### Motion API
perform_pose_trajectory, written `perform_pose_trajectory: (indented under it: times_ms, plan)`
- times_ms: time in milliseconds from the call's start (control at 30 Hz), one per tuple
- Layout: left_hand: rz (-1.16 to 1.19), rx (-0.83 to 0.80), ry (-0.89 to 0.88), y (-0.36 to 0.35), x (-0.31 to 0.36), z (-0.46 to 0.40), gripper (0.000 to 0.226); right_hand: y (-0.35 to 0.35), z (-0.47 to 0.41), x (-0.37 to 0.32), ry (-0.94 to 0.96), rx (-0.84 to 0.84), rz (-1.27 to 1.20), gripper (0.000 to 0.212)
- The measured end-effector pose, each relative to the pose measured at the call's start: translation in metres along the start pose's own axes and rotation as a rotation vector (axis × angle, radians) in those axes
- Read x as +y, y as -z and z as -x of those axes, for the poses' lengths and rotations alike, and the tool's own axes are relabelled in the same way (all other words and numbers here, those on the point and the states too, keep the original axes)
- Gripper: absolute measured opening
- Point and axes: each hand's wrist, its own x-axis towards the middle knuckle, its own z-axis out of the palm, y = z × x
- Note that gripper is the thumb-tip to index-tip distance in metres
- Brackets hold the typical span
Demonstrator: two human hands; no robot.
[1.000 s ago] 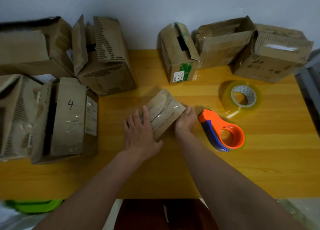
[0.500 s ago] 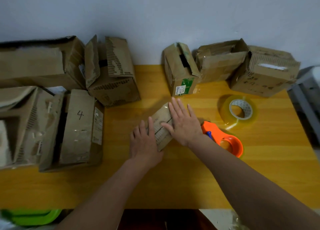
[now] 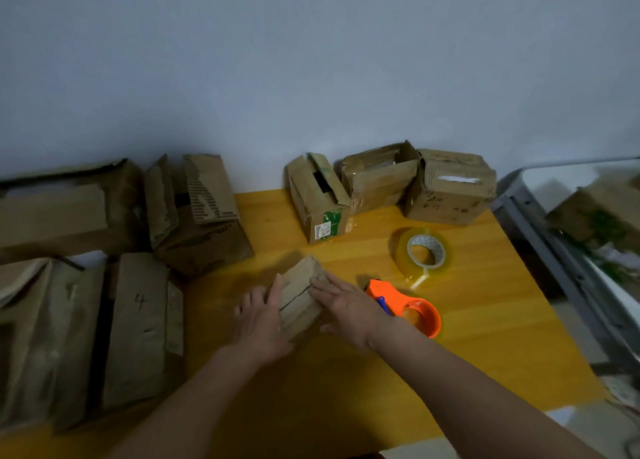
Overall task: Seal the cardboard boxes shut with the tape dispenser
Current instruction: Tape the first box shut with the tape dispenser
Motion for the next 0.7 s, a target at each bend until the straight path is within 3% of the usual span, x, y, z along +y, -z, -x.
perform_pose_trajectory:
  times_ms: [167, 400, 567, 700]
  plan:
    - [-0.027, 0.129, -0.329, 0.044, 0.01, -0.013, 0.132, 0.036, 0.014, -0.002, -0.073, 0.207, 0.12, 0.116]
    - [-0.063, 0.17, -0.581, 0.073, 0.044, -0.028, 0.127, 0.069, 0.039, 0.013, -0.184, 0.253, 0.114, 0.108]
    - [0.02, 0.236, -0.458, 0.065, 0.082, -0.031, 0.138, 0.084, 0.057, 0.045, -0.262, 0.357, 0.144, 0.108]
    - [0.159, 0.227, -0.293, 0.066, 0.121, -0.048, 0.131, 0.099, 0.074, 0.097, -0.4, 0.433, 0.054, 0.11]
